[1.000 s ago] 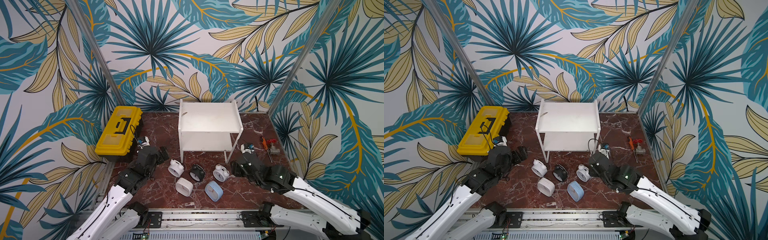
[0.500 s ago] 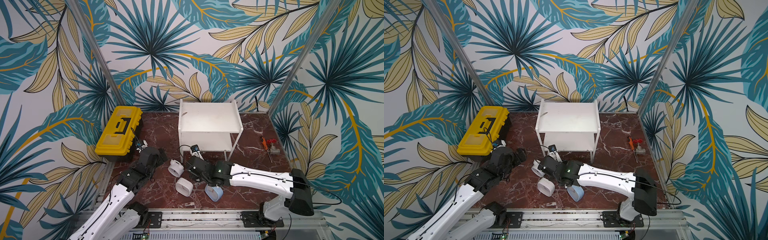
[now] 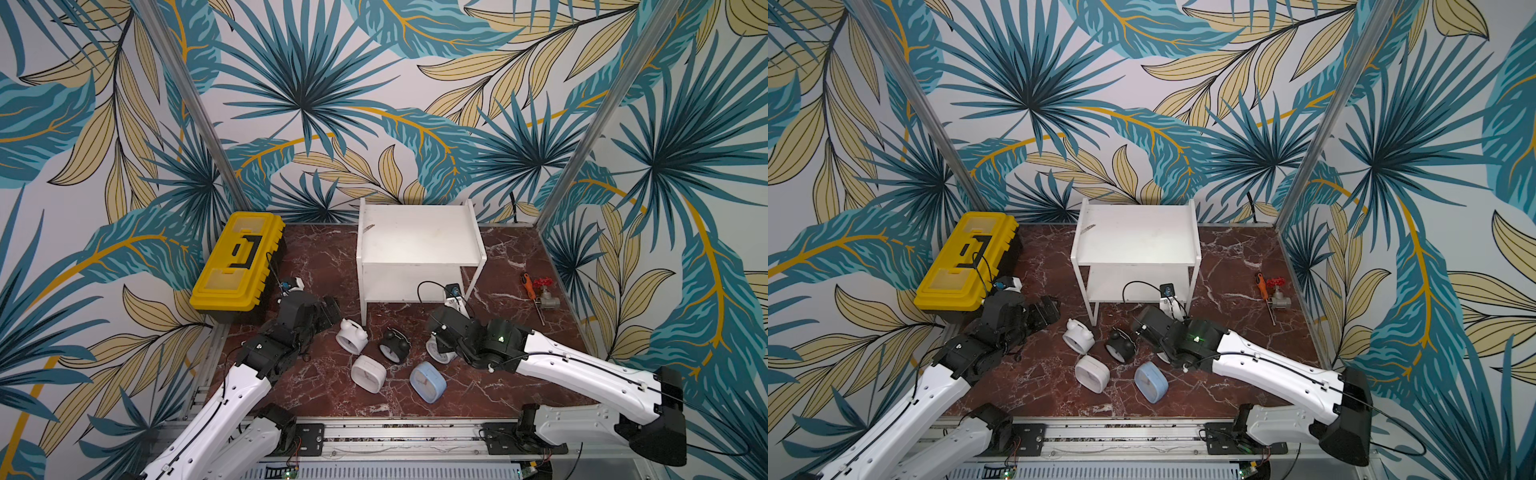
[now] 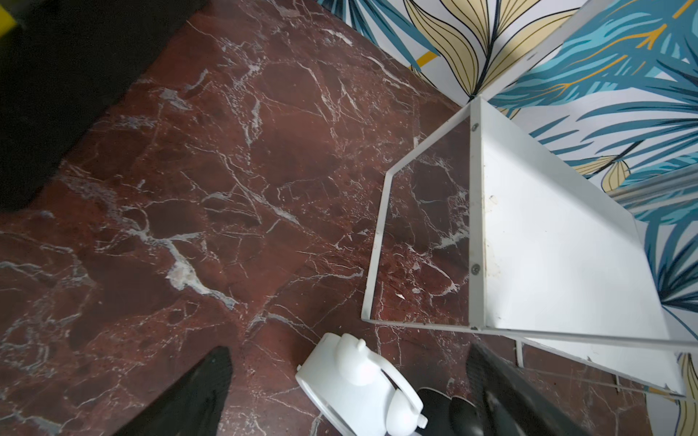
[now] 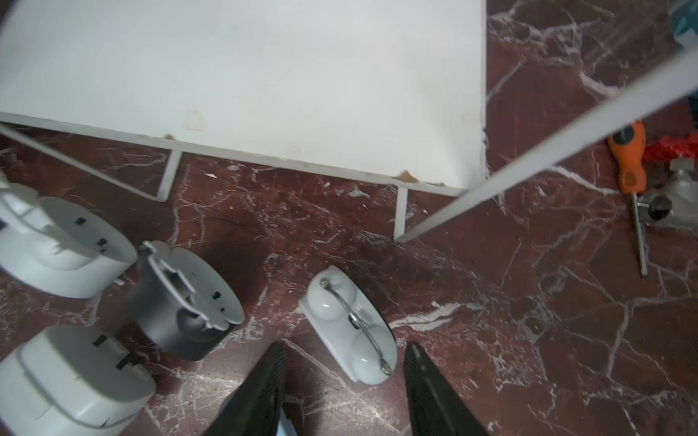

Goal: Place the alarm clocks on the shelf by style
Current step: Pick up the alarm from the center of the board.

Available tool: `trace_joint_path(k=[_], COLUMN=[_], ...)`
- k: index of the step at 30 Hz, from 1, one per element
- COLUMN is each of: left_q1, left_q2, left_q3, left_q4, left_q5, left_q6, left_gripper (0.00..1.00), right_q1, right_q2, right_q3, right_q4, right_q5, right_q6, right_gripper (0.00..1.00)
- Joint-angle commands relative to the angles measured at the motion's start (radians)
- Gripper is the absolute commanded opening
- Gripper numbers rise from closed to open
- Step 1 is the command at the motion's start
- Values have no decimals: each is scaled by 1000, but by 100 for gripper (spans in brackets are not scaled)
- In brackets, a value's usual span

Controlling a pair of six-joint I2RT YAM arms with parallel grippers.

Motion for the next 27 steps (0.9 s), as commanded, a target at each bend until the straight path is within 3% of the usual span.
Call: trace_joint_path(k=[1, 13, 18, 27], left_q1=[6, 5, 5, 5], left_q2=[-3, -32, -38, -37], left_q3=[-18, -30, -36, -43], left_q4=[65, 65, 64, 69], left_q5=[67, 78, 79, 71], left_q6=[27, 44, 39, 35], left_gripper=[100, 100, 100, 100], right_q1=[-25, -72, -76, -75], right_q2=[20, 80, 93, 100], right_q3=[-54, -153, -172, -181], right_q4=[-11, 192, 217, 182], right_q5=[-41, -71, -72, -39], right_q6=[-38, -121, -134, -137], right_gripper=[51, 43, 25, 0])
